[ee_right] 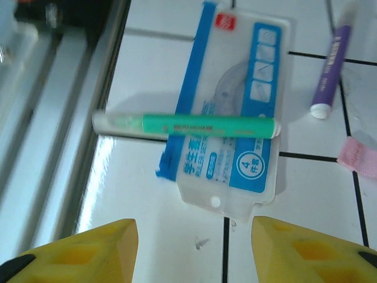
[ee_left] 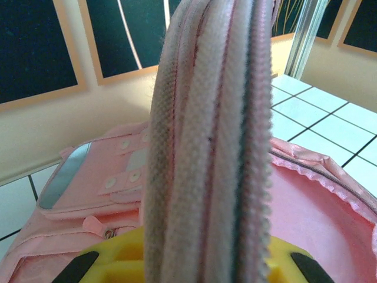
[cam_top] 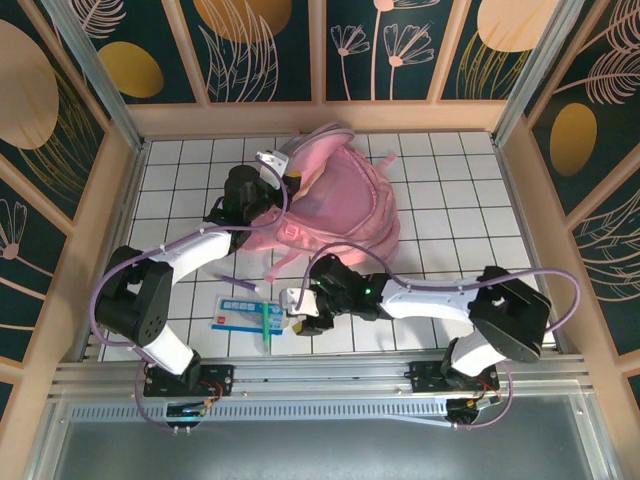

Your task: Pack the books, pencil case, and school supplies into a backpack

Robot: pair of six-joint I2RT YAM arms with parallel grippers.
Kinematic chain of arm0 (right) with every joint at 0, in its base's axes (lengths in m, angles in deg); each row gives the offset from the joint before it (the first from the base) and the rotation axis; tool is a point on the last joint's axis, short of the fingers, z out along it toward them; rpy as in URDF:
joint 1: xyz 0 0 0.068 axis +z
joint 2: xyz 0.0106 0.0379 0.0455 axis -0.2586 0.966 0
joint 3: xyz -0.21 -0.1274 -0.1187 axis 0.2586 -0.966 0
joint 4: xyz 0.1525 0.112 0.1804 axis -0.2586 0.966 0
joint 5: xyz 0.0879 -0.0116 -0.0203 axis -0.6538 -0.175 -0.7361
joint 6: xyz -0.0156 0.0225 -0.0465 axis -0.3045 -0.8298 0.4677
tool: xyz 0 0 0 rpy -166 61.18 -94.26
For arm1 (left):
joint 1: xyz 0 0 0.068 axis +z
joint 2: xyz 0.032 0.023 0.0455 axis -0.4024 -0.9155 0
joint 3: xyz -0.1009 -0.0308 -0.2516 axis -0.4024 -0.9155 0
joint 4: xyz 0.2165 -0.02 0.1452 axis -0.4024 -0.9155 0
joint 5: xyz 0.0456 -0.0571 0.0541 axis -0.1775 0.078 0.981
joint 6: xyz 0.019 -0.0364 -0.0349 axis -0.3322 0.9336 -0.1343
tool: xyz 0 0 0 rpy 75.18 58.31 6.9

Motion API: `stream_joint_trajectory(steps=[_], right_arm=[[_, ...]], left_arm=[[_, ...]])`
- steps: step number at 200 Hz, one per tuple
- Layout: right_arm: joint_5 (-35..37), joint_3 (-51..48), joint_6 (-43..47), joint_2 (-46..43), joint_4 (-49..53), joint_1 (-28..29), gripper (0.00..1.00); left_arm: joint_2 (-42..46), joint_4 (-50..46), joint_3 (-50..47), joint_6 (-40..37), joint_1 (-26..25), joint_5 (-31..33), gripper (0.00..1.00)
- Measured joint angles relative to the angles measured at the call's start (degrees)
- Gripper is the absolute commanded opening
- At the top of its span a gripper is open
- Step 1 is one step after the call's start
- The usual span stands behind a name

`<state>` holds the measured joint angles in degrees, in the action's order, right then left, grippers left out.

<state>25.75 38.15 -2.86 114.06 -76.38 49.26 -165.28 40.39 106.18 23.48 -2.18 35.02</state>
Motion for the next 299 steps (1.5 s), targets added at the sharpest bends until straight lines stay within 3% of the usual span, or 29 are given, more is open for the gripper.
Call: stream_joint_trajectory(steps=[38, 87, 116, 154, 170, 200, 264, 299], right_arm=[[1.60, 0.11, 14.27, 5.16, -2.12, 0.98, 0.54], [4.68, 0.55, 21.59, 10.80, -7.06, 2.80, 0.49], [6.40, 0.63, 23.12, 12.35, -11.19, 3.39, 0.38], [9.44, 0.63, 24.50, 13.94, -14.73, 3.67, 0.09], [10.14, 0.57, 24.85, 14.10, -15.47, 3.69, 0.05], [11.19, -0.48, 24.83, 14.10, -16.85, 3.43, 0.00], [18.03, -2.84, 24.92, 9.64, -17.05, 0.90, 0.00], [18.34, -1.09, 25.97, 4.44, -8.48, -1.16, 0.00]], left_arm=[[0.00, -0.02, -0.02, 0.00, 0.00, 0.00, 0.00], [0.13, 0.20, -0.98, 0.00, 0.00, -0.22, 0.00], [0.13, 0.31, -1.05, 0.00, 0.00, -0.35, 0.00], [0.13, 0.39, -1.09, 0.00, 0.00, -0.37, 0.00], [0.13, 0.39, -1.09, 0.00, 0.00, -0.37, 0.00], [0.15, 0.39, -1.09, 0.00, 0.00, -0.37, 0.00], [0.28, 0.39, -1.22, 0.00, 0.00, -0.35, 0.00], [0.28, 0.39, -1.22, 0.00, 0.02, -0.37, 0.00]])
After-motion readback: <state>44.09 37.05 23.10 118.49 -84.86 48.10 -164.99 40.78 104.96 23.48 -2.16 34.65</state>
